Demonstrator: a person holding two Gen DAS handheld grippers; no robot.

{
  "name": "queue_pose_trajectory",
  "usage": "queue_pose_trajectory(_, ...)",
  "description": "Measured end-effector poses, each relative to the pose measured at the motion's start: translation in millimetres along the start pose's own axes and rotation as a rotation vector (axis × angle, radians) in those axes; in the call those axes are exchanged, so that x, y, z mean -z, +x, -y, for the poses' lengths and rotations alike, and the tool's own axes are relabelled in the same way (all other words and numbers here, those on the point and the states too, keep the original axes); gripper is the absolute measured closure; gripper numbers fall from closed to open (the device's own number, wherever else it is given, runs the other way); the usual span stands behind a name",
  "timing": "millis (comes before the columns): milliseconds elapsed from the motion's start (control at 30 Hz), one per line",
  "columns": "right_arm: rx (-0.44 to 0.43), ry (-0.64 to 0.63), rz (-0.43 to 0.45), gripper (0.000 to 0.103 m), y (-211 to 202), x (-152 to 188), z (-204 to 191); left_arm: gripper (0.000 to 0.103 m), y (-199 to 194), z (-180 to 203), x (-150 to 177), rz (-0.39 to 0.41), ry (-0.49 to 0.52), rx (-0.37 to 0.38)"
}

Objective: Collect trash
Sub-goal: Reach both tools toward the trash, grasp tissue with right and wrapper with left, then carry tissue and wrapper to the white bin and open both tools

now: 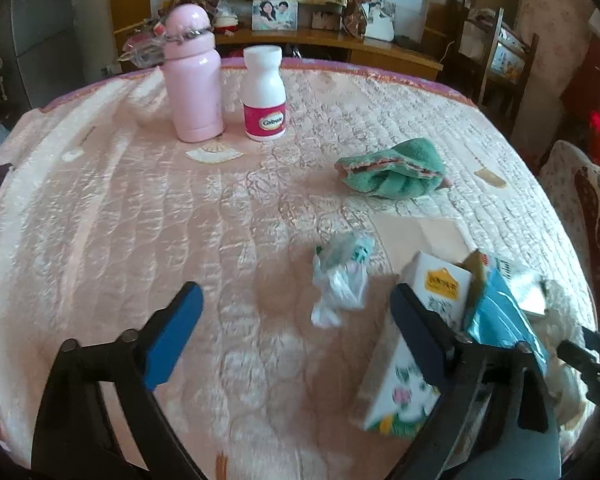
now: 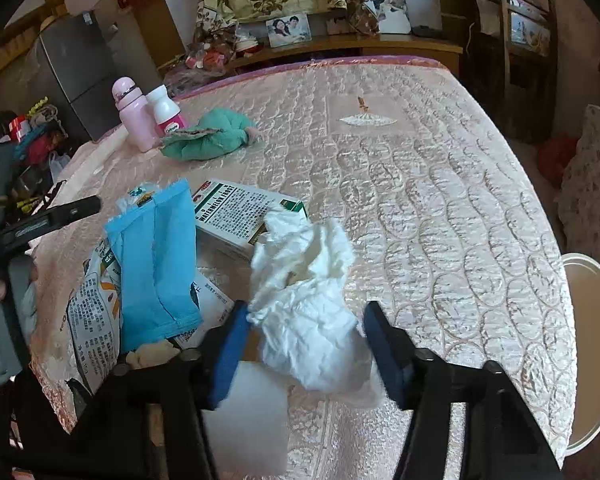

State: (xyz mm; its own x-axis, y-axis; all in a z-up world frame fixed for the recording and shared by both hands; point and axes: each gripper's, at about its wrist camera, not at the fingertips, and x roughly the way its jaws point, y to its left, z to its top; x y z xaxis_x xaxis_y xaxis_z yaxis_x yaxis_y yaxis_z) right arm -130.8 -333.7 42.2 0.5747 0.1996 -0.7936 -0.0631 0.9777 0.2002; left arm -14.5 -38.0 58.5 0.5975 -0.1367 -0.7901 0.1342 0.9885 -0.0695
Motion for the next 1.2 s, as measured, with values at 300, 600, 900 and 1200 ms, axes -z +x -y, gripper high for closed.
queue_pose_trajectory(300,-0.051,0.017,0.028,0.073,2.1,-7.5,0.5,0.057,32.2,7.6,-11.9,-0.069,0.005,0.040)
queue_pose_trajectory(600,-0.076,0.013,0.070,0.080,-14.2,-11.4,2.3,0.088,20.8,6.9,-10.1,-0.069,-0.013,0.087)
queue_pose_trajectory(900,-0.073,0.034,0.113,0.080,-37.5,-8.0,9.5,0.089,-42.7,14.2,-15.2,0.022,-0.025,0.145)
queue_pose_trajectory(1200,-0.023,0.061,0.160,0.080,-70.8,5.0,41.1,0.089,-91.3,105.3,-8.2,0.047,0.088,0.247)
